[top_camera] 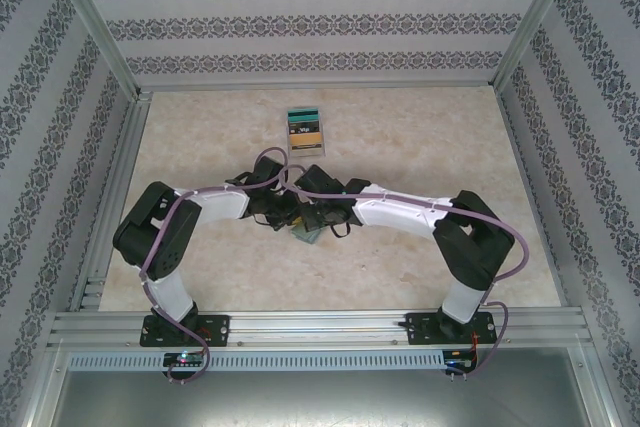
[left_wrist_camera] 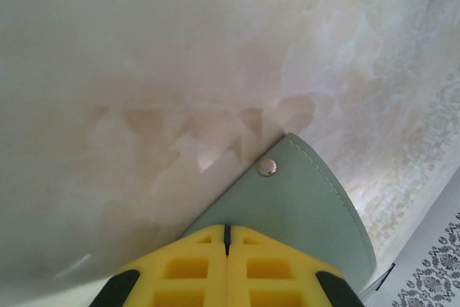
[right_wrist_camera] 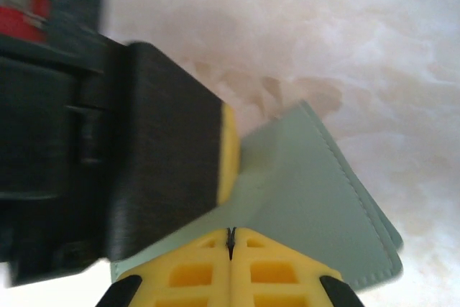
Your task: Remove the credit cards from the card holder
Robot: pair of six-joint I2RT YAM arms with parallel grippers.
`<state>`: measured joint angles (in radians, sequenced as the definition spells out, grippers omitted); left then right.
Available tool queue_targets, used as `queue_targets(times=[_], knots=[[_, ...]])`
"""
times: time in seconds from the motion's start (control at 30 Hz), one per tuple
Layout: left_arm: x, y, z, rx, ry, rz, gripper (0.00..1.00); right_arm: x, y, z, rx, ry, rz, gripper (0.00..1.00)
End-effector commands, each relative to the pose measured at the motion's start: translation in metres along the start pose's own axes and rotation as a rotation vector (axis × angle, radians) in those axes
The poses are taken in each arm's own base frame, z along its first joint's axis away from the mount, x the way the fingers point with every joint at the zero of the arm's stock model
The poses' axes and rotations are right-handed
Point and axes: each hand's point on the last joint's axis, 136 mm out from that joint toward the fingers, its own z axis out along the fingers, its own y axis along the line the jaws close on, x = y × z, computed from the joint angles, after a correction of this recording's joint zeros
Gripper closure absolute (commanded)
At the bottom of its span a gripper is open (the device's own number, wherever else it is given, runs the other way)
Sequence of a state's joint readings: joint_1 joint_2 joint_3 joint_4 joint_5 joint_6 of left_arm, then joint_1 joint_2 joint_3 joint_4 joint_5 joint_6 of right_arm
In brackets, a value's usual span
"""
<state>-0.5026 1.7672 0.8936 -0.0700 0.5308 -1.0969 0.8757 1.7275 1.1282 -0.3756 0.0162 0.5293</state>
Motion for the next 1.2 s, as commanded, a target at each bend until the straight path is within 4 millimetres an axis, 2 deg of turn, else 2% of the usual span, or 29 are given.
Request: queue_targets(times=[0.0, 0.33, 0.43, 0.6, 0.7, 0.87, 1.0, 1.17], knots=[[0.011, 0.040, 0.012, -0.156, 0.031, -0.016, 1.00, -0.029, 0.025, -0.026, -0.160, -0.110, 0.046, 1.00], [0.011, 0.044, 0.010, -0.168, 0.020, -0.014, 1.00, -0.036, 0.025, -0.037, -0.186, -0.138, 0.062, 1.00], [0.005, 0.038, -0.004, -0.167, -0.029, 0.004, 1.00, -0.031, 0.020, -0.033, -0.170, -0.122, 0.056, 1.00], [-0.011, 0.023, -0.037, -0.125, -0.126, 0.018, 0.92, -0.015, 0.009, -0.022, -0.138, -0.091, 0.054, 1.00], [-0.014, 0.010, -0.046, -0.078, -0.146, 0.033, 0.86, -0.001, 0.002, -0.014, -0.118, -0.068, 0.048, 1.00], [-0.010, -0.016, -0.031, 0.052, -0.088, 0.033, 0.82, 0.015, -0.008, 0.000, -0.089, -0.037, 0.039, 1.00], [-0.003, -0.027, -0.014, 0.095, -0.042, 0.037, 0.83, 0.019, -0.008, 0.005, -0.085, -0.028, 0.038, 1.00], [0.003, -0.031, 0.007, 0.143, 0.009, 0.006, 0.87, 0.020, -0.008, 0.007, -0.083, -0.028, 0.039, 1.00]])
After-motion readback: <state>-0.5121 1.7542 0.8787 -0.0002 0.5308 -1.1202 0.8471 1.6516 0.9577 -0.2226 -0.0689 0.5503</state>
